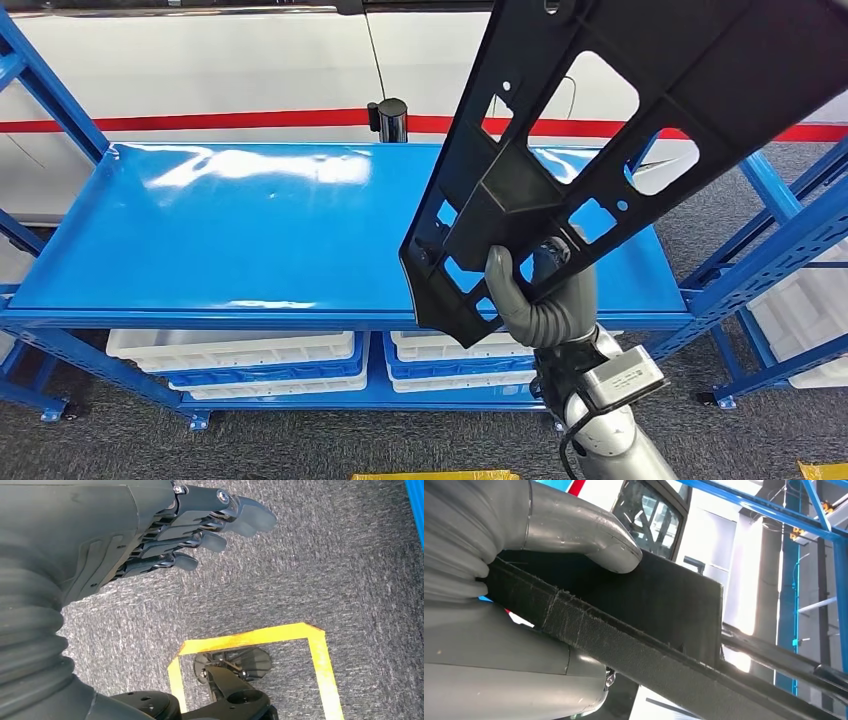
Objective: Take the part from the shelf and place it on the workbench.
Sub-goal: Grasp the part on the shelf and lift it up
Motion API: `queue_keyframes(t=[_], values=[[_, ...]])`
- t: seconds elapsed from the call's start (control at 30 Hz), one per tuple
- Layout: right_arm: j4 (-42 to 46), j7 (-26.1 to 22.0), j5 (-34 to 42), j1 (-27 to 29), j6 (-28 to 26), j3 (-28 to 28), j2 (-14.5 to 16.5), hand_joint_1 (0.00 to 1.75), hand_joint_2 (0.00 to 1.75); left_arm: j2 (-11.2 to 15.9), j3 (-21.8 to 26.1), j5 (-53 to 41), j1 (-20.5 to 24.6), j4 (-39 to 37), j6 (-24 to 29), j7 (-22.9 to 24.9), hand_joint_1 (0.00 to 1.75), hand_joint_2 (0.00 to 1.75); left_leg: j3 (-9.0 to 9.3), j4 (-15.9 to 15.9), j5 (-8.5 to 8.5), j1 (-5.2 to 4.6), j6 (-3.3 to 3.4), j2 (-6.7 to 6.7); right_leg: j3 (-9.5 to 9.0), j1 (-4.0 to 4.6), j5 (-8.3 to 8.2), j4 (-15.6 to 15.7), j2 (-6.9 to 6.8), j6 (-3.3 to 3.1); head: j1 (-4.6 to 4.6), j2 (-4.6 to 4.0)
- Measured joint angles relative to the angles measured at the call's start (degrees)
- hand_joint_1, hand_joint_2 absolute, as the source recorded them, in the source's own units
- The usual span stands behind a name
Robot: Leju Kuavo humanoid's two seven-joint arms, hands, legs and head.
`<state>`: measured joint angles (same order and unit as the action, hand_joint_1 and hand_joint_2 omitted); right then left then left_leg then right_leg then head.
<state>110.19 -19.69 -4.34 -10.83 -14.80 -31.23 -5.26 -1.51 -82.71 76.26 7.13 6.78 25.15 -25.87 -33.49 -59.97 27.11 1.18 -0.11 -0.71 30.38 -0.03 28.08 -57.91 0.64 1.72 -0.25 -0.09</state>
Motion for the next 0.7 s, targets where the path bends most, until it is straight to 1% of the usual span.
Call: queue_keyframes(t=[0.23, 0.33, 0.57, 0.7], values=[[-0.01, 0.64, 1.04, 0.20, 0.08, 0.45, -0.14, 1.75, 1.75, 0.00, 0.00, 0.04, -0.04, 0.00, -0.17, 0.00, 0.00, 1.75, -0.01, 0.00, 0.00, 0.00, 0.00, 0.00, 0.00, -0.01, 0.00, 0.00, 0.00, 0.00, 0.00, 0.00], [-0.01, 0.90, 1.55, 0.80, -0.85, 0.97, -0.05, 1.75, 1.75, 0.02, 0.00, 0.09, -0.26, -0.01, -0.19, 0.49, 0.00, 1.75, -0.01, -0.01, 0.01, -0.09, 0.01, -0.02, -0.02, -0.04, 0.00, 0.03, -0.01, 0.01, 0.00, 0.00], [-0.11, 1.03, 0.50, 1.71, -1.22, 1.81, -0.32, 1.75, 1.75, 0.36, 0.00, 0.34, -0.72, -0.04, -0.34, 0.84, 0.00, 1.75, -0.02, -0.05, 0.05, -0.38, 0.08, -0.04, -0.01, -0.33, -0.03, 0.06, -0.01, 0.06, -0.01, 0.00], [-0.39, 1.24, 0.11, 1.81, -1.12, 2.07, -0.49, 1.75, 1.75, 0.60, 0.00, 0.53, -0.78, -0.04, -0.34, 0.83, 0.00, 1.75, -0.04, -0.09, 0.12, -0.74, 0.39, -0.04, 0.02, -0.69, -0.10, 0.11, 0.00, 0.24, -0.01, 0.00]])
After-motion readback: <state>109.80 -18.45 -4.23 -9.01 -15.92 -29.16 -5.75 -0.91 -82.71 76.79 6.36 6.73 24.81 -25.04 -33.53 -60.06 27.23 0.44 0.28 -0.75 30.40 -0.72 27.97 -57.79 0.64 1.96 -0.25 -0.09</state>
